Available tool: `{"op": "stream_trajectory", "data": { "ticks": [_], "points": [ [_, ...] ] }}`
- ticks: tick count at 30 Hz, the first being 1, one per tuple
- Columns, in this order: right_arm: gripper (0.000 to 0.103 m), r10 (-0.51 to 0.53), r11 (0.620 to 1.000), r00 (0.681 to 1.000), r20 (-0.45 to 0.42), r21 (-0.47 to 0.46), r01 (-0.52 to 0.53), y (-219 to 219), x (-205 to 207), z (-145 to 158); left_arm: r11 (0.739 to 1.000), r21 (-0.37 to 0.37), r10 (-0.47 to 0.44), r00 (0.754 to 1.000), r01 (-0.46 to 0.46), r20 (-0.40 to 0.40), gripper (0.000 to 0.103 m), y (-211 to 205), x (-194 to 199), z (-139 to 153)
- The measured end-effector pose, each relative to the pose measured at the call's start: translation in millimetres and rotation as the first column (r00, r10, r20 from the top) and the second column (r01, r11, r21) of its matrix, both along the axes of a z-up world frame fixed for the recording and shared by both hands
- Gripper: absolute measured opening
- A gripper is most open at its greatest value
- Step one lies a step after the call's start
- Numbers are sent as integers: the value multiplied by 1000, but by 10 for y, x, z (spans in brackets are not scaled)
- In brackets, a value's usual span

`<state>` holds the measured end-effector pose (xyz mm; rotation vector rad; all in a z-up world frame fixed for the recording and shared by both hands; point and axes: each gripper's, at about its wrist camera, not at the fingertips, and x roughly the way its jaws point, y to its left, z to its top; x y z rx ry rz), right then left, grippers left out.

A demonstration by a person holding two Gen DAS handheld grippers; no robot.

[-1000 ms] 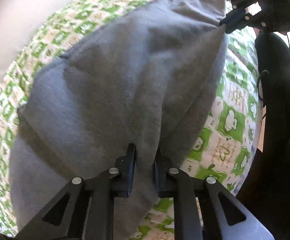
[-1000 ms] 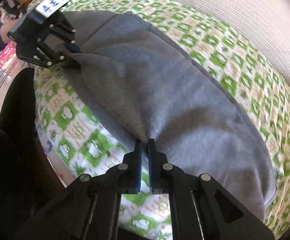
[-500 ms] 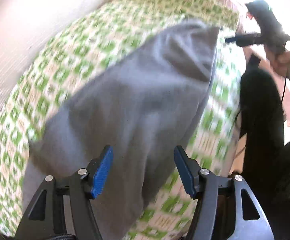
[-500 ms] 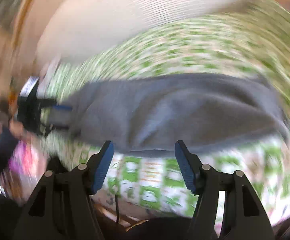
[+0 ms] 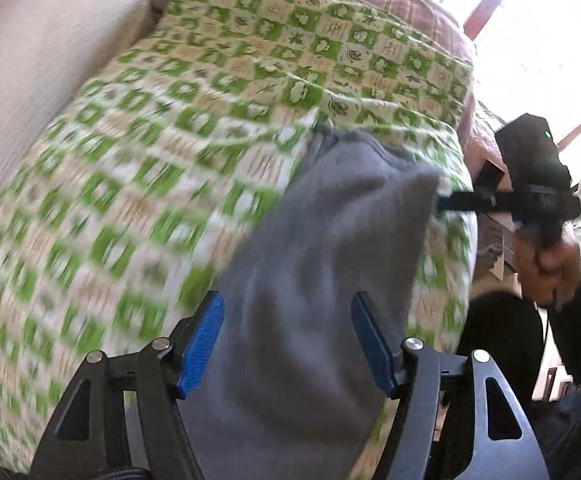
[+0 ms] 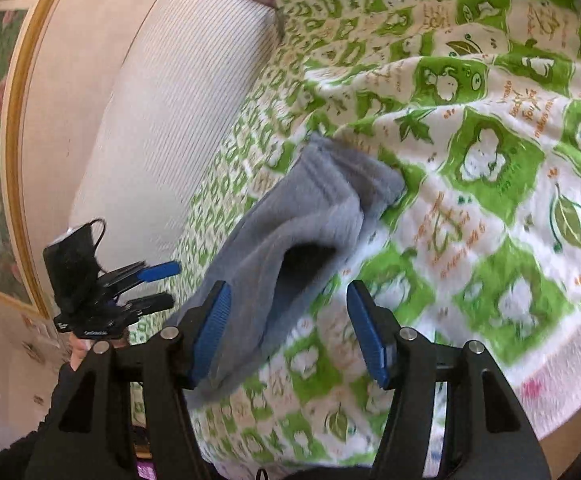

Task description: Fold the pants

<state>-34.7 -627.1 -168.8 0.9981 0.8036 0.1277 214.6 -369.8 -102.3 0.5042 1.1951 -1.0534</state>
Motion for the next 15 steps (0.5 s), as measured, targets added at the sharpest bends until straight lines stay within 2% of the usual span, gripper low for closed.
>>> {"op": "stream_trajectory", "data": {
  "ticks": [3, 8, 11, 15],
  "points": [
    [61, -21, 998, 1000, 11, 55, 20, 0, 71, -76, 1000, 25, -18, 1000, 18, 0, 66, -358, 86, -103],
    [60, -68, 995, 998, -1, 74, 68, -87, 9, -136, 996, 18, -91, 994, 92, -55, 68, -876, 151, -253],
    [60, -80, 990, 997, 1, 113, 80, -145, 38, -242, 988, 64, -136, 989, 140, -55, 69, -1208, 163, -425],
    [42, -107, 987, 994, 38, 122, 102, -223, 46, -250, 978, 103, -172, 982, 180, -77, 71, -1507, 226, -642]
  ]
}}
